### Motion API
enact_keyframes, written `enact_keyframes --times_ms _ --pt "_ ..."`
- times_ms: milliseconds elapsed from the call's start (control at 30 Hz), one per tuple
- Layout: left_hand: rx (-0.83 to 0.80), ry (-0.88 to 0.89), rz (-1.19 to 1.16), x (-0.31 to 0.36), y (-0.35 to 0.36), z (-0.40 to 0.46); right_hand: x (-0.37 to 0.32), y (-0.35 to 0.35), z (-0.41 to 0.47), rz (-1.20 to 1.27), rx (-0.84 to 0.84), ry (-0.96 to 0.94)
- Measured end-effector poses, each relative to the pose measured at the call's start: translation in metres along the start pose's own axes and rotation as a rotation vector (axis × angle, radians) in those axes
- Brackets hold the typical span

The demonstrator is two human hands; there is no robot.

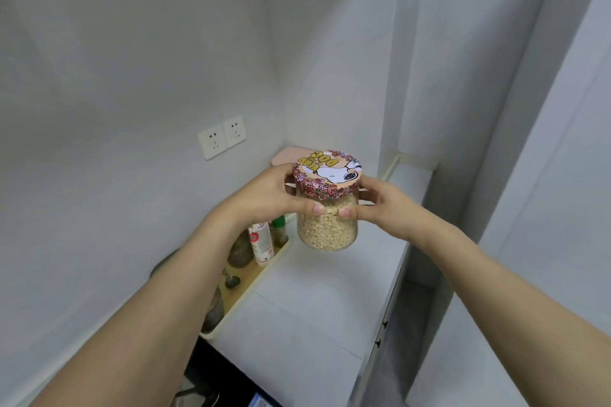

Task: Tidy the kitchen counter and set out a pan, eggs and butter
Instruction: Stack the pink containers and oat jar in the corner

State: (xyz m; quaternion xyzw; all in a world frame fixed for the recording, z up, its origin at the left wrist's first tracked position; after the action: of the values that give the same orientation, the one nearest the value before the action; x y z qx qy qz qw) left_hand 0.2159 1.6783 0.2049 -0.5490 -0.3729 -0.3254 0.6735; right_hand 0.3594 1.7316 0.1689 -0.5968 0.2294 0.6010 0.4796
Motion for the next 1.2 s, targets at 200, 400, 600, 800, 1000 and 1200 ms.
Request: enact_keyframes --times_ms 200,400,600,800,1000,1200 --pt "-0.044 -0.095 -0.036 -0.042 0.04 0.093 0.062 -0.032 0.074 0.042 0.009 0.053" --pt "-0.049 -0.179 -0.027 -0.088 0.066 0.181 0.126 -0.053 0.15 -0.075 0.0 0.071" --pt "-0.044 -0.194 0.019 -0.134 0.092 0.245 0.182 -0.059 0.202 -0.233 0.043 0.043" --pt "-0.023 -0.227 0.046 -0.19 0.128 0.293 0.243 -0.062 0.242 -0.365 0.007 0.054" --pt "-0.026 -0.298 0.028 -0.233 0.144 0.322 0.294 -0.055 0.274 -0.433 -0.04 0.135" --pt "-0.023 -0.369 -0.014 -0.272 0.158 0.337 0.33 -0.044 0.293 -0.439 -0.073 0.171"
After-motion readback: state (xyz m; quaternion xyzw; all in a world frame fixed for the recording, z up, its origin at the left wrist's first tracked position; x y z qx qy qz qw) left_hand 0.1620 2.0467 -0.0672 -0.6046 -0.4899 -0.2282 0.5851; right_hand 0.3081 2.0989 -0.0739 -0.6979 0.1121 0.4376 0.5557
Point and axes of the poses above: each hand's wrist, its own z-axis towards the middle knuckle, its own y-axis out of the palm, x = y × z, the point moved 10 cm from there along z, towards the middle knuckle, and after that the axes turned 11 degrees about x, right-handed, at the moved point
